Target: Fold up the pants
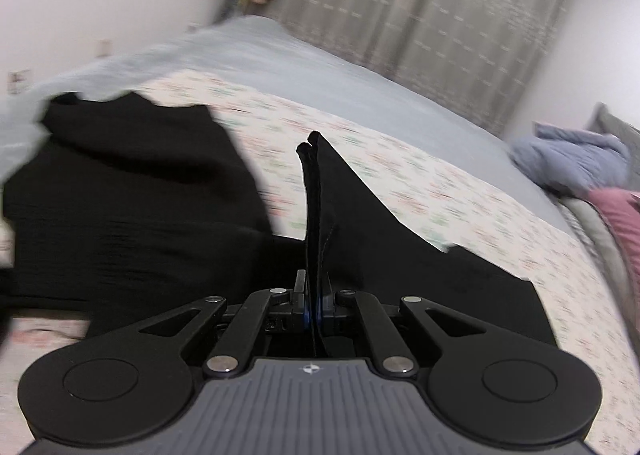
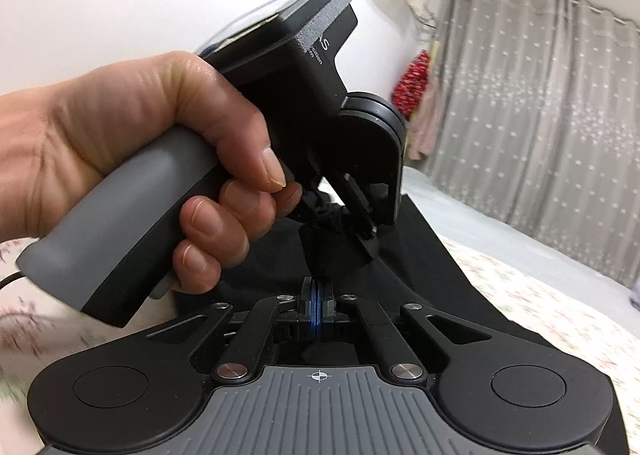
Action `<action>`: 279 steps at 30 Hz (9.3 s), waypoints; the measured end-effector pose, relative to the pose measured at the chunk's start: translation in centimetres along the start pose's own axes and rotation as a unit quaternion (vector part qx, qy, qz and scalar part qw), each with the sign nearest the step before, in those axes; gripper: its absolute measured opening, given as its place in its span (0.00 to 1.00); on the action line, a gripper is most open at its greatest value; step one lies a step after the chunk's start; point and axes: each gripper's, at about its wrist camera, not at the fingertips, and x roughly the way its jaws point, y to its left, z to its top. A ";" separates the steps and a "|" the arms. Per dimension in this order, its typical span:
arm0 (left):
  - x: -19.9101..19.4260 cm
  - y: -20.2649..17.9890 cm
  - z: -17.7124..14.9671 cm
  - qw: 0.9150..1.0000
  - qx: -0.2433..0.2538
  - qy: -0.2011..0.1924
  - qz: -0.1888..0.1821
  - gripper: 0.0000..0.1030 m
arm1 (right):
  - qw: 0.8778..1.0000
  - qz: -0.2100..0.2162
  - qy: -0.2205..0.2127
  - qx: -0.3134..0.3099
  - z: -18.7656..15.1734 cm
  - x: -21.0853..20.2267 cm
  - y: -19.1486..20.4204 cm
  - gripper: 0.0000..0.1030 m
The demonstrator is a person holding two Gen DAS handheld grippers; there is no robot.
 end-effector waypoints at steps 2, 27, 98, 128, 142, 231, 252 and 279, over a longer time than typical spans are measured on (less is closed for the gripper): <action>-0.5 1.7 -0.1 1.000 -0.005 -0.005 0.025 0.24 | 1.000 0.014 0.003 -0.004 0.2 0.9 0.9 0.00; -3.8 9.7 -0.7 0.991 -0.100 -0.008 0.090 0.58 | 0.987 0.137 0.078 0.025 -0.6 0.3 4.0 0.13; -0.3 -18.5 -11.9 0.959 0.241 0.148 -0.004 0.50 | 0.823 0.109 0.180 0.527 -18.3 -14.3 -31.9 0.65; 0.2 -19.6 -12.3 0.962 0.222 0.156 -0.008 0.51 | 0.769 0.142 0.146 0.606 -19.5 -13.8 -28.3 0.38; 0.6 -22.3 -10.6 0.965 0.219 0.144 0.025 0.51 | 0.796 0.101 0.169 0.572 -18.9 -14.1 -27.1 0.05; 12.2 -59.8 -18.3 0.938 0.317 0.138 0.010 0.24 | 0.852 -0.014 0.182 0.491 -22.7 -35.8 -38.9 0.59; 9.9 -55.6 -14.6 0.951 0.280 0.124 -0.038 0.24 | 0.903 -0.081 0.138 0.399 -19.3 -36.4 -35.7 0.04; 8.0 -49.2 -9.8 0.966 0.228 0.114 -0.053 0.24 | 0.969 -0.181 0.068 0.153 -13.3 -34.8 -29.8 0.03</action>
